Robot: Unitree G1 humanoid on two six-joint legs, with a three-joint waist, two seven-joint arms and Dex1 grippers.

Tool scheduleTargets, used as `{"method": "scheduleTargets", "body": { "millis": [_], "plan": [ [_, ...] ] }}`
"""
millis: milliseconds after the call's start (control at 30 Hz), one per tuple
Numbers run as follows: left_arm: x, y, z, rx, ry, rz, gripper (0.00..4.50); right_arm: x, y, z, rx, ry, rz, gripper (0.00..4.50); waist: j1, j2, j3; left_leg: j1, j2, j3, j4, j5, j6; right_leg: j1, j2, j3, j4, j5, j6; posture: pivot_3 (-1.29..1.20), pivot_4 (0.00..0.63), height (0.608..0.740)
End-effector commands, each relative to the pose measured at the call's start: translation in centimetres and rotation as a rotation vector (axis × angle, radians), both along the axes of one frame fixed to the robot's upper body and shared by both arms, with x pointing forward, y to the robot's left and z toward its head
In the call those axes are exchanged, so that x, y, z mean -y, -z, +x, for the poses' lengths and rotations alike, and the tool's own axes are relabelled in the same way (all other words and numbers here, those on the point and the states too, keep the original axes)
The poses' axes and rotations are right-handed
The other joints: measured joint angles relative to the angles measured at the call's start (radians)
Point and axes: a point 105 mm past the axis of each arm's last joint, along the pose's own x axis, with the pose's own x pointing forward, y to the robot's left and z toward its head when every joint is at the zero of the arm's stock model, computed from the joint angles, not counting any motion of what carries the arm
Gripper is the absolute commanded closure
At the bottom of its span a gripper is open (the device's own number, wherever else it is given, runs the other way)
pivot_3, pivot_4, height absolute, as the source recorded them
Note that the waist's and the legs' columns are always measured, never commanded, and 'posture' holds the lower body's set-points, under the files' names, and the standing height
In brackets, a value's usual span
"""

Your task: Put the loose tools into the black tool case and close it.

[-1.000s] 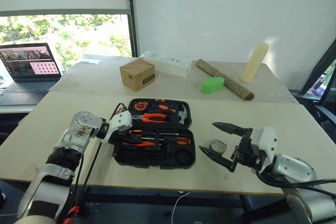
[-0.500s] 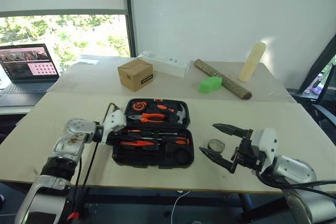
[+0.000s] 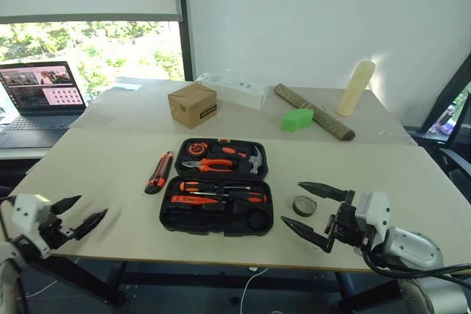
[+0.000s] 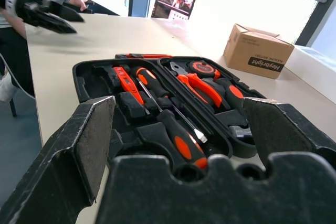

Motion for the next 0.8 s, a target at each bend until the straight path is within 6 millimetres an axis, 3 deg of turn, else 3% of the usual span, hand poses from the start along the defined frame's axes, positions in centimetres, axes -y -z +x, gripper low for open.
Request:
{"method": "scheduleTargets", "body": {
  "millis": [33,367,567,700,800],
  "plan": [
    [2.8,-1.8,2.3,0.040,0.071,-0.013,0.04,-0.1,-1.3,0.2,0.064,-0.013,0.004,0.00,0.007,0.000,0.000,0.000,0.000,0.000,0.000,0.000,0.000,0.000,0.000,0.000,0.000,0.000,0.000,0.00,0.150,0.740],
    [6.4,-3.6,11.1,-0.199,-0.094,-0.013,0.04,-0.4,-2.3,0.9,0.090,-0.014,0.008,0.00,-0.008,-0.001,-0.001,0.000,-0.003,-0.001,-0.001,0.003,-0.004,0.000,0.005,0.000,0.001,0.001,-0.001,0.00,0.150,0.740],
    [9.4,-2.2,13.9,-0.312,-0.023,0.069,0.04,-0.9,-2.6,0.9,0.094,-0.024,0.011,0.00,-0.020,-0.002,-0.001,0.000,-0.004,0.000,-0.002,0.004,-0.006,0.000,0.005,0.001,0.000,0.001,-0.001,0.00,0.150,0.740],
    [9.8,-1.4,14.6,-0.378,-0.012,0.118,0.04,-0.9,-2.7,1.0,0.093,-0.023,0.011,0.00,-0.019,-0.002,0.000,-0.001,-0.004,0.001,-0.002,0.004,-0.006,-0.001,0.005,0.001,-0.001,0.001,-0.001,0.00,0.150,0.740],
    [9.8,-0.9,14.7,-0.423,-0.010,0.118,0.77,-0.9,-2.7,1.0,0.094,-0.020,0.010,0.00,-0.018,-0.002,0.000,-0.001,-0.004,0.001,-0.002,0.004,-0.005,-0.001,0.005,0.001,0.000,0.001,-0.001,0.00,0.150,0.740]
  ]
}}
